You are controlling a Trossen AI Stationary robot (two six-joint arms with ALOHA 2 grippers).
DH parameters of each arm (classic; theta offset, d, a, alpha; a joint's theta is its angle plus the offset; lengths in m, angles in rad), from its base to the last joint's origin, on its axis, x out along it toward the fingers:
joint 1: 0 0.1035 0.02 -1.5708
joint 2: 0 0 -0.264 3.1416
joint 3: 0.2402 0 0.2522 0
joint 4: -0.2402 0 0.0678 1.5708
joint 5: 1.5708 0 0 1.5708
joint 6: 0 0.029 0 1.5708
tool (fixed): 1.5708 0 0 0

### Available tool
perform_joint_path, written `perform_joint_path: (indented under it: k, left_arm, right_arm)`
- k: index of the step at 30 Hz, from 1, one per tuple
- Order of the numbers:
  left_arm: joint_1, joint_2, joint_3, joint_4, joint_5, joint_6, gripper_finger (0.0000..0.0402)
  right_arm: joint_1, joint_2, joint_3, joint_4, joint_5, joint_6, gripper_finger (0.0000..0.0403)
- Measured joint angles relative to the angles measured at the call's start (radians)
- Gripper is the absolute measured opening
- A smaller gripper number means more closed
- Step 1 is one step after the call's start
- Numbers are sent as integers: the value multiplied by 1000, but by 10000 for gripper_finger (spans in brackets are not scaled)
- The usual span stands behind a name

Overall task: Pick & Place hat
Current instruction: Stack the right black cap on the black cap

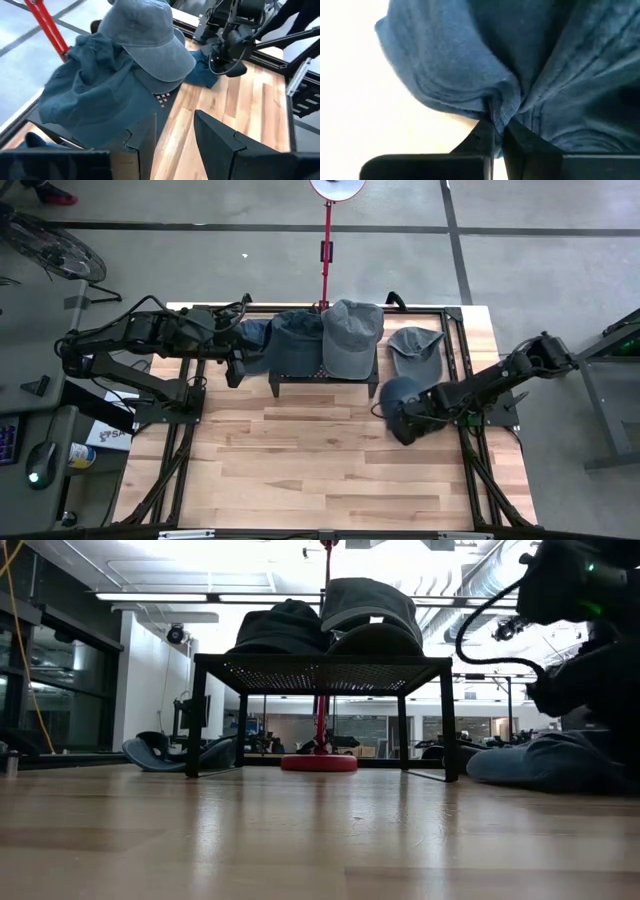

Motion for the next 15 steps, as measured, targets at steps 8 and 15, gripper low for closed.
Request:
perform_joint_path:
  k: [8, 15]
  left_arm:
    - [0, 25, 1, 7, 46, -4, 131]
    - [0, 37, 1, 20, 105, 36, 131]
  right_arm:
    - [126, 0, 208, 15, 25, 51, 4]
    - [264, 0, 443, 11, 227, 90, 3]
